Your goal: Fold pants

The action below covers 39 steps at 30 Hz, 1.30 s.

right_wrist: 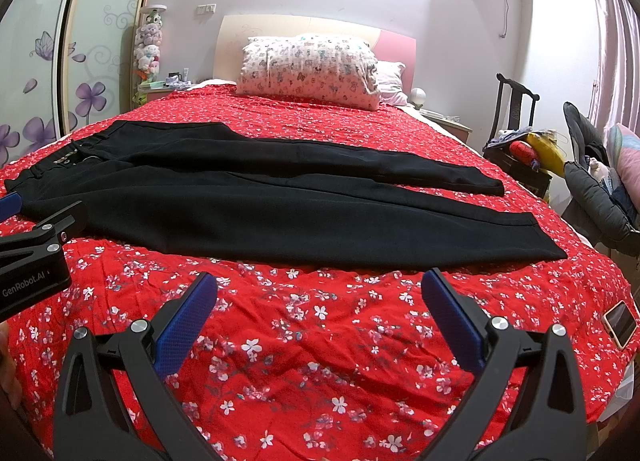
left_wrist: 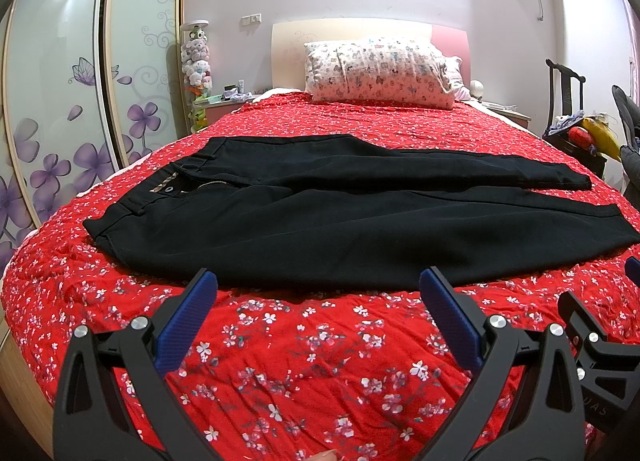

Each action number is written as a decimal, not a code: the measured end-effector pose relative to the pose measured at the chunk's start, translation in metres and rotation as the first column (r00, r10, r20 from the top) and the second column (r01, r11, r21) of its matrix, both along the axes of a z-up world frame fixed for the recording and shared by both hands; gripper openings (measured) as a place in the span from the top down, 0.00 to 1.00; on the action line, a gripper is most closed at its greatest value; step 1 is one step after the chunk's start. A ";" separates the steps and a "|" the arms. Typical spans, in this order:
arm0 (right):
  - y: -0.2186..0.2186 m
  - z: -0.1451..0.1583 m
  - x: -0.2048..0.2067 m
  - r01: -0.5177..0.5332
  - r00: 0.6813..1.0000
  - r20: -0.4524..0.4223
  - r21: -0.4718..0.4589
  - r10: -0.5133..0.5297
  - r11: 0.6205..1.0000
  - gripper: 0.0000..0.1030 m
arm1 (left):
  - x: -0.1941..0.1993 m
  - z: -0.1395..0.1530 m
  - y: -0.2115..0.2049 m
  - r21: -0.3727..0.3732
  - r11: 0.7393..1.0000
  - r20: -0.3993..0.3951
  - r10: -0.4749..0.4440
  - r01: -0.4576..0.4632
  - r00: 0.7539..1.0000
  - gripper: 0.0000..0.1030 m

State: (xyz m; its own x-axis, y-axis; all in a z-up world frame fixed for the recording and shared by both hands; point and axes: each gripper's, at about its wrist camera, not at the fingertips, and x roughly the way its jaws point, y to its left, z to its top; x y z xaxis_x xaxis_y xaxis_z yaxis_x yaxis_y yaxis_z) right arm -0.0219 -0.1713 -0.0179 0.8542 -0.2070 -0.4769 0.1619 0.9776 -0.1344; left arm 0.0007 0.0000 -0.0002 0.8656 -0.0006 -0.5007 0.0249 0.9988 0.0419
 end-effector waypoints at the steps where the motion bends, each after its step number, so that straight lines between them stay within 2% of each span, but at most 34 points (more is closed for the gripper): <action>1: 0.000 0.000 0.000 0.000 1.000 0.000 0.000 0.000 1.000 0.01 | 0.000 0.000 0.000 0.000 1.000 0.000 0.000 0.000 1.000 0.02; 12: -0.002 -0.001 -0.001 0.007 1.000 -0.002 0.024 -0.007 1.000 0.01 | 0.000 0.000 0.000 -0.001 1.000 -0.001 0.000 0.000 1.000 0.02; 16: -0.027 0.001 0.003 0.003 1.000 -0.006 0.087 -0.003 0.996 0.01 | 0.000 -0.001 -0.001 -0.007 1.000 -0.001 0.001 -0.001 1.000 0.02; 18: -0.037 0.005 0.006 -0.021 1.000 -0.018 0.150 0.024 0.988 0.01 | 0.003 0.000 -0.001 -0.013 1.000 0.000 0.002 -0.002 1.000 0.02; 20: -0.047 0.010 0.010 -0.033 0.998 -0.040 0.195 0.042 0.980 0.01 | 0.002 -0.004 -0.012 -0.019 1.000 -0.004 0.003 -0.003 1.000 0.02; 24: -0.066 0.016 0.025 -0.063 0.989 -0.114 0.243 0.092 0.968 0.01 | 0.010 0.001 -0.006 -0.046 0.999 -0.021 0.005 -0.006 1.000 0.02; 30: -0.091 0.031 0.061 -0.098 0.968 -0.195 0.276 0.156 0.956 0.01 | 0.028 -0.002 0.002 -0.128 0.992 -0.096 -0.032 0.019 0.995 0.02; 32: -0.101 0.033 0.077 -0.077 0.961 -0.240 0.254 0.140 0.964 0.01 | 0.033 -0.004 0.003 -0.137 0.990 -0.110 -0.036 0.021 0.993 0.02; 34: -0.112 0.036 0.094 -0.030 0.959 -0.273 0.171 0.077 0.985 0.01 | 0.035 -0.005 0.002 -0.129 0.991 -0.114 -0.039 0.024 0.993 0.02; 36: -0.122 0.040 0.109 -0.006 0.961 -0.274 0.078 0.027 0.997 0.01 | 0.038 -0.005 -0.002 -0.106 0.994 -0.113 -0.037 0.025 0.993 0.02; 39: -0.150 0.050 0.133 0.033 0.968 -0.249 0.033 -0.024 0.999 0.01 | 0.042 -0.006 -0.008 -0.093 0.995 -0.115 -0.052 0.041 0.992 0.02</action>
